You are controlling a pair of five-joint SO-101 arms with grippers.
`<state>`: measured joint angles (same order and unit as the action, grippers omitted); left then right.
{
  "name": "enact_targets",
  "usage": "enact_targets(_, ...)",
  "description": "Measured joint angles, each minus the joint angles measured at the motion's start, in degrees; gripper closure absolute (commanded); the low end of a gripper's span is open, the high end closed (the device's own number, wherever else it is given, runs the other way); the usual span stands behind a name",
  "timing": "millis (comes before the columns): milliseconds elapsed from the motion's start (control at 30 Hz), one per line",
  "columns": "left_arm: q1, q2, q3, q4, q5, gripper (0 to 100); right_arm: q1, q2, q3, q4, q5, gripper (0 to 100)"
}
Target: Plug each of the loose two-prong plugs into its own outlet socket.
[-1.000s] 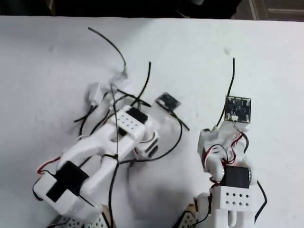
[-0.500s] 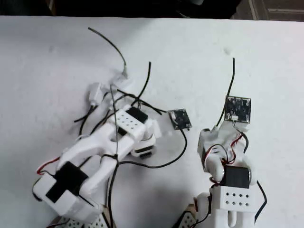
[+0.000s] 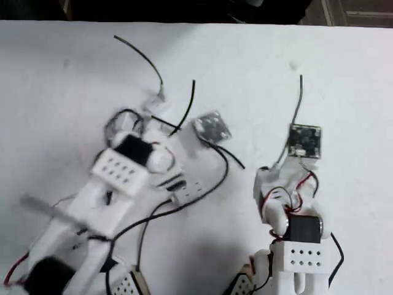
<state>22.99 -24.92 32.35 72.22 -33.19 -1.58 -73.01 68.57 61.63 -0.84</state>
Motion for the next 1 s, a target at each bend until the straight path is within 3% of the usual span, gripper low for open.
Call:
enact_targets(167, -7.65, -13.45, 5.19, 1.05, 5.98, 86, -9.05, 0.00, 0.00, 0.00, 0.00, 98.1)
enact_targets(367, -19.52, -30.68, 17.23, 0.44, 8.26, 82, -21.01, 0.00, 0.00, -0.97, 0.00, 98.1)
enact_targets(567, -30.15, -40.62, 29.71, -5.80, 8.26, 80, -30.77, 0.00, 7.56, -12.13, 0.00, 98.1)
enact_targets(767, -31.21, -41.85, 34.37, -11.69, 8.53, 80, -32.26, -0.70, 10.20, -24.00, 2.37, 98.1)
enact_targets(1000, -28.22, -42.02, 34.37, -18.99, 14.07, 80, -39.30, -12.31, 10.37, -23.30, 2.55, 98.1)
